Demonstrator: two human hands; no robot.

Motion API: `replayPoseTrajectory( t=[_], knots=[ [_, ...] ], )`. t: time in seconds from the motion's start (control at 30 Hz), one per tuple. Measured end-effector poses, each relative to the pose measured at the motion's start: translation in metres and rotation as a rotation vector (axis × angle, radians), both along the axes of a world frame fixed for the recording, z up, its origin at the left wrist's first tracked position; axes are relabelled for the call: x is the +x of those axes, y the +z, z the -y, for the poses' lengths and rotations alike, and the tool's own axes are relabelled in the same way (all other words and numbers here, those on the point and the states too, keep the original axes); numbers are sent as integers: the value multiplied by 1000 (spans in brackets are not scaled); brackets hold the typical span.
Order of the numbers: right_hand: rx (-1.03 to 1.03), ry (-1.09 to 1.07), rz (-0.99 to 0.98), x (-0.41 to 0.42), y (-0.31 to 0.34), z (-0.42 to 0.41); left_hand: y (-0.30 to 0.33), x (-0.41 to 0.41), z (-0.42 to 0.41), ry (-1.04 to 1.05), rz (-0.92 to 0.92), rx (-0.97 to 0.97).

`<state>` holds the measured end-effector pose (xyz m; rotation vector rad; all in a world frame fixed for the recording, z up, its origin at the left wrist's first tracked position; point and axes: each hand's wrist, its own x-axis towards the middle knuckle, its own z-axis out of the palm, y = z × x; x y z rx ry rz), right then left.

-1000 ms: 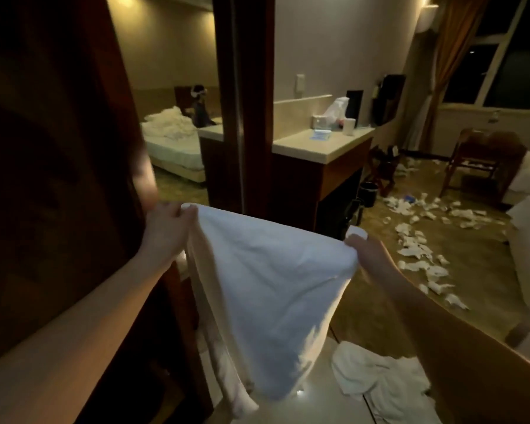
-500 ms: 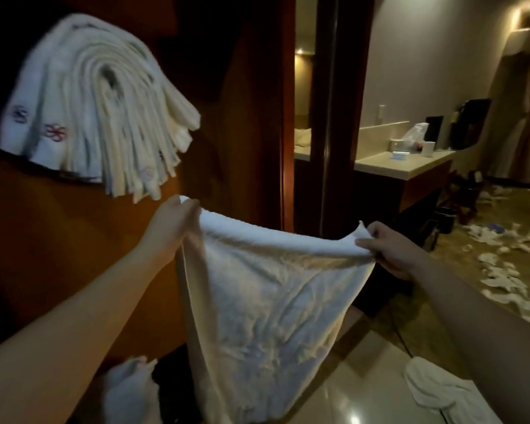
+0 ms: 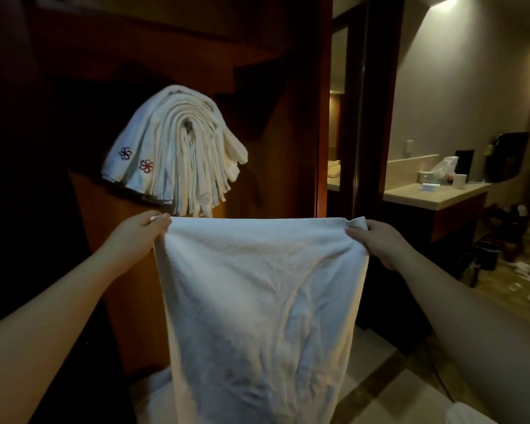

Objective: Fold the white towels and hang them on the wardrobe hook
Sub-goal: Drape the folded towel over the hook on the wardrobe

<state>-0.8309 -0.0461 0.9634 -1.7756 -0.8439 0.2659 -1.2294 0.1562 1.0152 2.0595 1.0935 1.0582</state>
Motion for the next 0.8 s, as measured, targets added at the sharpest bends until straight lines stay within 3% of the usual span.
replayPoseTrajectory(
  t=[0.17, 0.4, 0.63, 0.8],
  knots=[
    [-55, 28, 110, -17, 9, -3, 8, -20, 13, -48, 302, -295],
    [30, 222, -631, -32, 5, 6, 3, -26, 22, -12, 439, -574],
    [207, 398, -1033, -62, -16, 21, -5, 13, 66, 86, 640, -825],
    [288, 384, -1147, -101, -17, 14, -17, 53, 101, 104, 766, -877]
  ],
)
